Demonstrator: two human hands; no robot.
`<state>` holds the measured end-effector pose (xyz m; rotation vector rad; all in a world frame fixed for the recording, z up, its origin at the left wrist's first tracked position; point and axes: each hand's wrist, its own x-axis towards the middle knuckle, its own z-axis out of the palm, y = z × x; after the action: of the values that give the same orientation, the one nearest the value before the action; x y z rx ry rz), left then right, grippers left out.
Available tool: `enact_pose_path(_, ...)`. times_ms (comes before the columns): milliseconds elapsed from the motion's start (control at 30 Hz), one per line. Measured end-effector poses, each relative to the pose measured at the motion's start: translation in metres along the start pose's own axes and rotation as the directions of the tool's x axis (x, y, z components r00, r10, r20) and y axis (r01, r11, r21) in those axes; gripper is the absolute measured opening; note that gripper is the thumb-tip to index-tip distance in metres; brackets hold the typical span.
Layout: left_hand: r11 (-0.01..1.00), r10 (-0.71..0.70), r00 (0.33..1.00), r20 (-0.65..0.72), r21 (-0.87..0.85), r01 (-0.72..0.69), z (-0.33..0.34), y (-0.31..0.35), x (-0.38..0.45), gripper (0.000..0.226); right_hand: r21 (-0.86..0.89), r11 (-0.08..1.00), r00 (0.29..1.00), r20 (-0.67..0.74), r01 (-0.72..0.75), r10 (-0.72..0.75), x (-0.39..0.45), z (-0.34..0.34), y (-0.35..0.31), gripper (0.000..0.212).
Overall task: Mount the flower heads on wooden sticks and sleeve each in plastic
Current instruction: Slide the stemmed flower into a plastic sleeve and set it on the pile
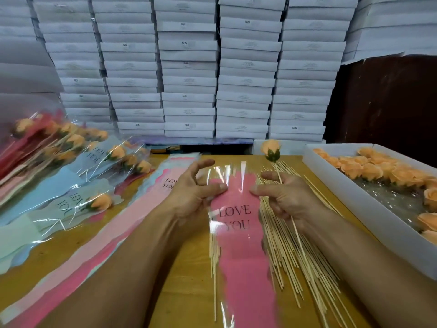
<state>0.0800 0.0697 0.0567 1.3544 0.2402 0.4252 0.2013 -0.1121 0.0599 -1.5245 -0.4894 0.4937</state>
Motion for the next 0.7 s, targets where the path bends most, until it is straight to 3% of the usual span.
enact_pose_path(300, 0.949, 0.210, 0.976, 0.057, 0.227, -0.217, -0.0040, -0.0007, -0.0016, 0.071, -0.015, 0.999, 0.999, 0.017, -0.050, 0.050, -0.0067, 0.0038, -0.0035, 0.056)
enact_pose_path(467, 0.729, 0.427, 0.899, 0.096, 0.552, -0.405, -0.0009, 0.0012, -0.0063, 0.051, -0.003, 0.997, 0.997, 0.010, -0.071, 0.072, -0.0068, 0.0067, -0.0034, 0.053)
enact_pose_path(633, 0.693, 0.494, 0.866, 0.077, 0.567, -0.446, -0.0005, 0.0019, -0.0051, 0.015, 0.024, 0.994, 0.995, -0.004, -0.103, 0.103, -0.0049, 0.0060, -0.0015, 0.053)
enact_pose_path(700, 0.712, 0.459, 0.886, 0.067, 0.568, -0.413, -0.0001, 0.0027, -0.0058, 0.018, 0.014, 0.994, 0.994, -0.003, -0.106, 0.106, -0.0049, 0.0057, -0.0009, 0.053)
